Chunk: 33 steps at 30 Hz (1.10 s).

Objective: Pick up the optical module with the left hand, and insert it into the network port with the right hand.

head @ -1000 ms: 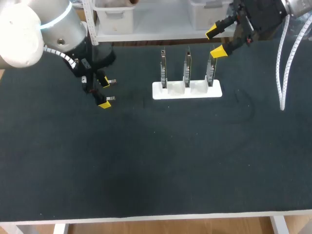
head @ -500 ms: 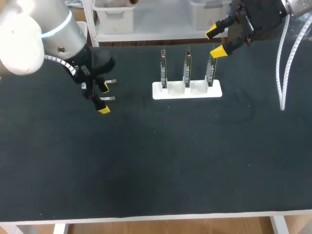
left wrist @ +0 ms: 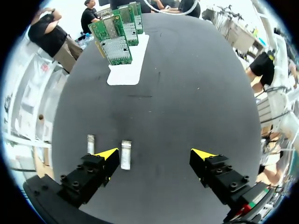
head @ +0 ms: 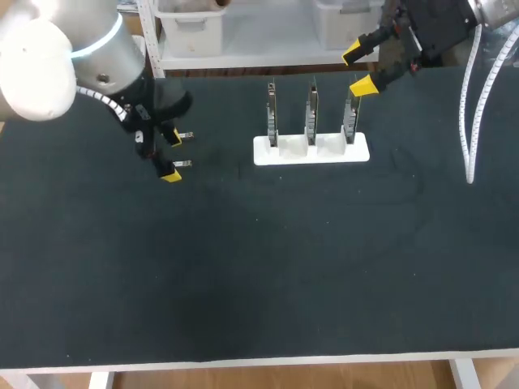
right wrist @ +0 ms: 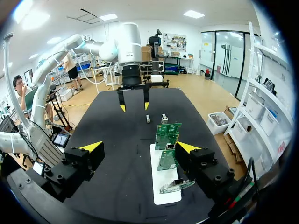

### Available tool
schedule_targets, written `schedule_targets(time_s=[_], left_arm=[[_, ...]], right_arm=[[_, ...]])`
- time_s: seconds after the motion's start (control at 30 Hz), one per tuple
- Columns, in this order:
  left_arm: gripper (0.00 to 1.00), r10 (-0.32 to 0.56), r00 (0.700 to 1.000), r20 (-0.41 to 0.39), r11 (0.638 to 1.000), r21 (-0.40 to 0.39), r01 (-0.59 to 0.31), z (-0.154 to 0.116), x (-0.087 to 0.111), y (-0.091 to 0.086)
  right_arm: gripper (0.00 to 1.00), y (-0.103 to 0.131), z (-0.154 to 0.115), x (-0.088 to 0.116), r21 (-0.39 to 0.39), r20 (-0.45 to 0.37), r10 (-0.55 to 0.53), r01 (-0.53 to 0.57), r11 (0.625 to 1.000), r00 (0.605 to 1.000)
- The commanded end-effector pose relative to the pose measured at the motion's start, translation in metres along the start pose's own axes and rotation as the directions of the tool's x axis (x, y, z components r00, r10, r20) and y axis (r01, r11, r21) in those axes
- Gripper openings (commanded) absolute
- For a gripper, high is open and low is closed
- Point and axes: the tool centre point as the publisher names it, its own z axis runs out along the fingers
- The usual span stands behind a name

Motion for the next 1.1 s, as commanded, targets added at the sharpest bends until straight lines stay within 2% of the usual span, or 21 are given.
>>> schedule_targets(time_s=[0.03, 0.27, 0.5, 0.77, 1.1], left_arm=[[1.0, 0.006, 0.998, -0.069, 1.0, -0.01, -0.007, -0.01, -0.009, 0.01], [1.0, -0.018, 0.994, -0.109, 0.999, 0.03, 0.021, -0.001, 0.008, 0.008], [1.0, -0.054, 0.992, -0.114, 0.997, 0.051, 0.06, 0.014, 0.024, 0.005], [1.0, -0.042, 0.993, -0.11, 0.998, 0.043, 0.047, 0.015, 0.022, 0.011], [1.0, 0.0, 0.99, -0.143, 0.997, 0.072, 0.01, 0.021, 0.015, 0.023]], right_arm=[[1.0, -0.001, 0.0, 0.0, -0.001, 0.0, 0.0, 0.0, 1.0, 1.0], [1.0, -0.001, 0.0, 0.0, -0.001, 0.0, 0.0, 0.0, 1.0, 1.0], [1.0, -0.001, 0.0, 0.0, -0.001, 0.0, 0.0, 0.0, 1.0, 1.0], [1.0, -0.001, 0.0, 0.0, -0.001, 0.0, 0.0, 0.0, 1.0, 1.0], [1.0, -0.001, 0.0, 0.0, -0.001, 0.0, 0.0, 0.0, 1.0, 1.0]])
